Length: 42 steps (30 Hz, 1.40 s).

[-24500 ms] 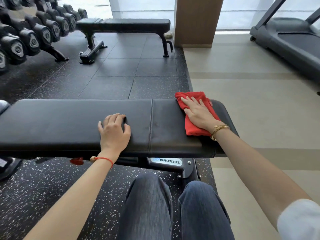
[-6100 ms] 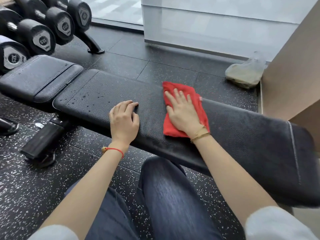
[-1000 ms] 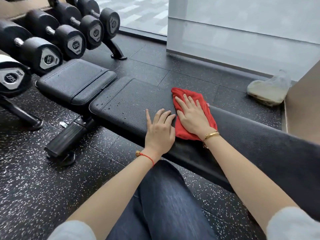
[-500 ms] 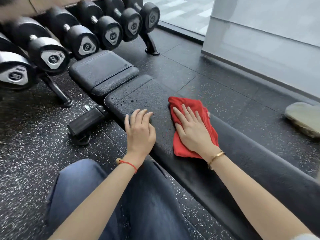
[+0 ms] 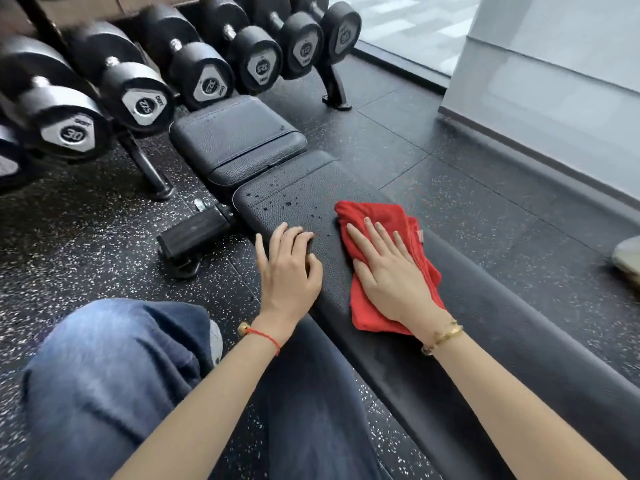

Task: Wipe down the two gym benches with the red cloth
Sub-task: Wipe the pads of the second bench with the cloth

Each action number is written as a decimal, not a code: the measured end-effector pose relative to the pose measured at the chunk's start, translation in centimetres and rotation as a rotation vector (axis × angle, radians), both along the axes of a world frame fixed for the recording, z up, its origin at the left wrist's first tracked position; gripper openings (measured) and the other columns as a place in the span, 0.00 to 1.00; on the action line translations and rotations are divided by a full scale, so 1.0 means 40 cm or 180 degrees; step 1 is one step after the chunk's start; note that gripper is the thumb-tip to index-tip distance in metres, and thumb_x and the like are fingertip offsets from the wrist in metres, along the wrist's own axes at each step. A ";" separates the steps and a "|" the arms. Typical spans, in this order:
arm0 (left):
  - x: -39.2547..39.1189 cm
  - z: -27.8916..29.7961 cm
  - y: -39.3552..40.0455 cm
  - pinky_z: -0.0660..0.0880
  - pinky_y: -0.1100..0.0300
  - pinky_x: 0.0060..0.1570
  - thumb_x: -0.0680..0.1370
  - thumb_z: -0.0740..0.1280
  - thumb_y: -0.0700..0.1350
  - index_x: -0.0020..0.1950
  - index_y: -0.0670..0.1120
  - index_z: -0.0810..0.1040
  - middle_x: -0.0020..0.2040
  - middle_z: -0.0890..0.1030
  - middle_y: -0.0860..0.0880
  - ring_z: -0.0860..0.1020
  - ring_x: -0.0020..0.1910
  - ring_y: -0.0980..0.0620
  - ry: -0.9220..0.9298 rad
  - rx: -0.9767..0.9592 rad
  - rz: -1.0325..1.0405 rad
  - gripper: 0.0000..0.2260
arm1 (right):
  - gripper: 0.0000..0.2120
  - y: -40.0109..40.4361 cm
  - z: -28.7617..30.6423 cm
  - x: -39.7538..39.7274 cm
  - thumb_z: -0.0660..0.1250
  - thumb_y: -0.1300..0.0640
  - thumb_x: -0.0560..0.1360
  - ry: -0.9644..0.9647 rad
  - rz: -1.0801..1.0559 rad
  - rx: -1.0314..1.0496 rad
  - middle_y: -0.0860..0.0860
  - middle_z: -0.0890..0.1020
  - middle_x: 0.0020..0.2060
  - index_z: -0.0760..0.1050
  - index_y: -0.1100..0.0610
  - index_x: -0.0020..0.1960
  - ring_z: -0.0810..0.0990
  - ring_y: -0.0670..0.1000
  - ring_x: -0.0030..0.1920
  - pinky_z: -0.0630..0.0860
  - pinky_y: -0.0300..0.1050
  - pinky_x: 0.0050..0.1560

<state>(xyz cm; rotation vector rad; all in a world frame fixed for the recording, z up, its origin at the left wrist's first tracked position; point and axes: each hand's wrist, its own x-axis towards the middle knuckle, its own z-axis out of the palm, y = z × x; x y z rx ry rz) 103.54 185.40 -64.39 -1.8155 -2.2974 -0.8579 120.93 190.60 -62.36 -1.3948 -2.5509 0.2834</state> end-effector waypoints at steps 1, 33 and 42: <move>-0.012 0.001 0.006 0.53 0.38 0.75 0.75 0.61 0.46 0.62 0.48 0.77 0.64 0.77 0.50 0.68 0.72 0.47 0.0048 -0.0007 -0.0049 0.16 | 0.27 0.009 0.000 0.010 0.52 0.49 0.82 0.0011 -0.0066 -0.0014 0.49 0.51 0.79 0.49 0.44 0.79 0.47 0.49 0.79 0.40 0.47 0.78; -0.212 0.061 0.096 0.60 0.44 0.73 0.79 0.62 0.47 0.69 0.47 0.74 0.67 0.75 0.50 0.71 0.69 0.49 0.0190 -0.0546 -0.0488 0.18 | 0.27 0.081 0.008 -0.220 0.53 0.49 0.82 0.0016 0.0126 -0.0018 0.50 0.51 0.79 0.50 0.45 0.79 0.48 0.51 0.79 0.41 0.49 0.78; -0.248 0.048 0.072 0.58 0.43 0.74 0.80 0.61 0.48 0.72 0.48 0.70 0.72 0.70 0.51 0.65 0.73 0.51 0.0189 -0.0696 -0.0801 0.20 | 0.26 0.200 0.014 -0.204 0.52 0.50 0.82 -0.0003 -0.0409 -0.0093 0.51 0.51 0.79 0.51 0.46 0.79 0.48 0.52 0.79 0.41 0.50 0.78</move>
